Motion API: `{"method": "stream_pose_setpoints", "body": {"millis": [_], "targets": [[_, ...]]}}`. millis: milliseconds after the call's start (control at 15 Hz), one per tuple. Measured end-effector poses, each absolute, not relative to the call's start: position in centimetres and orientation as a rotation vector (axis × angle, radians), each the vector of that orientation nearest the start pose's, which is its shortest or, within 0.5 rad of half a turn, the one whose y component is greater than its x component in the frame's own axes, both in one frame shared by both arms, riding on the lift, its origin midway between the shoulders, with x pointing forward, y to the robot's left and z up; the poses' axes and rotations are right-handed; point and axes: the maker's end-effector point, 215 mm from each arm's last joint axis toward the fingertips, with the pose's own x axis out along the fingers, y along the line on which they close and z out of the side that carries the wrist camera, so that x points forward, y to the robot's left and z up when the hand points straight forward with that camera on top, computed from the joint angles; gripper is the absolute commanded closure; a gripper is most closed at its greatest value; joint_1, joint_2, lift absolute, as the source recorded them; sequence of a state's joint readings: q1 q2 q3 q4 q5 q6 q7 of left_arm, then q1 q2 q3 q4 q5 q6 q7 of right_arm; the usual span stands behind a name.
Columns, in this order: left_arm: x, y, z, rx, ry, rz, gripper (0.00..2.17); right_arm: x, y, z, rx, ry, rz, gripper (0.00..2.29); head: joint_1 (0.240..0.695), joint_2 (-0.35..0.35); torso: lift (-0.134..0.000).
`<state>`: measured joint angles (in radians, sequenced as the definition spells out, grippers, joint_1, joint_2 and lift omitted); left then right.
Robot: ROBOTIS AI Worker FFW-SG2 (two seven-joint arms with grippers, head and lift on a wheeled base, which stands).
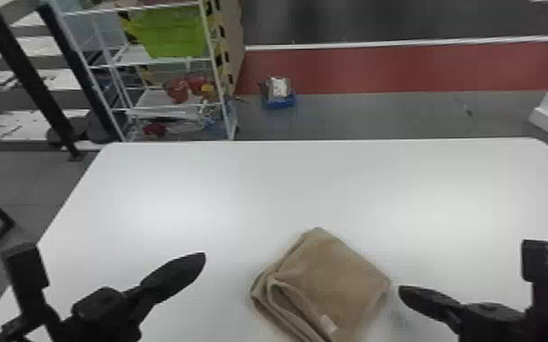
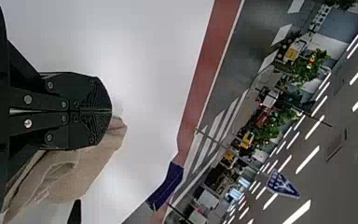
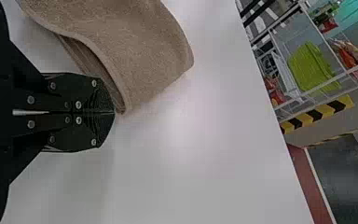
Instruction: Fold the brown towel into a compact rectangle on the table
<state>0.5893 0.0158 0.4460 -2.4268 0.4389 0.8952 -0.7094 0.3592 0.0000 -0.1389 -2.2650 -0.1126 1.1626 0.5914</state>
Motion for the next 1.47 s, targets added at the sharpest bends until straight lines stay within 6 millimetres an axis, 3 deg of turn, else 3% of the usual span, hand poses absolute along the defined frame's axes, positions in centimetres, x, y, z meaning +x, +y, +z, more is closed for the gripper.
{"method": "stream_pose_setpoints", "body": {"millis": [400,867,1067,1267,1467], "targets": [[35.8,23.0,-34.6,-0.422,0.44,-0.502,1.64,41.8,-12.7,-45.0,0.338,0.783,0.528,1.86,0.695,0.145,-0.123],[35.8,23.1,-35.0,-0.451,0.461,-0.517,1.64,47.4,-6.9,-44.4,0.273,0.725,0.621,1.86,0.695,0.215,-0.123],[35.4,23.3,-35.3,-0.469,0.48,-0.524,1.64,48.0,-5.5,-44.2,0.272,0.705,0.65,1.86,0.695,0.235,-0.123],[35.2,23.2,-35.3,-0.484,0.485,-0.528,1.65,46.9,-7.3,-42.2,0.341,0.665,0.655,1.86,0.695,0.22,-0.123],[35.1,22.4,-35.0,-0.499,0.484,-0.532,1.65,44.3,-11.5,-39.8,0.367,0.607,0.607,1.86,0.695,0.157,-0.123]]}}
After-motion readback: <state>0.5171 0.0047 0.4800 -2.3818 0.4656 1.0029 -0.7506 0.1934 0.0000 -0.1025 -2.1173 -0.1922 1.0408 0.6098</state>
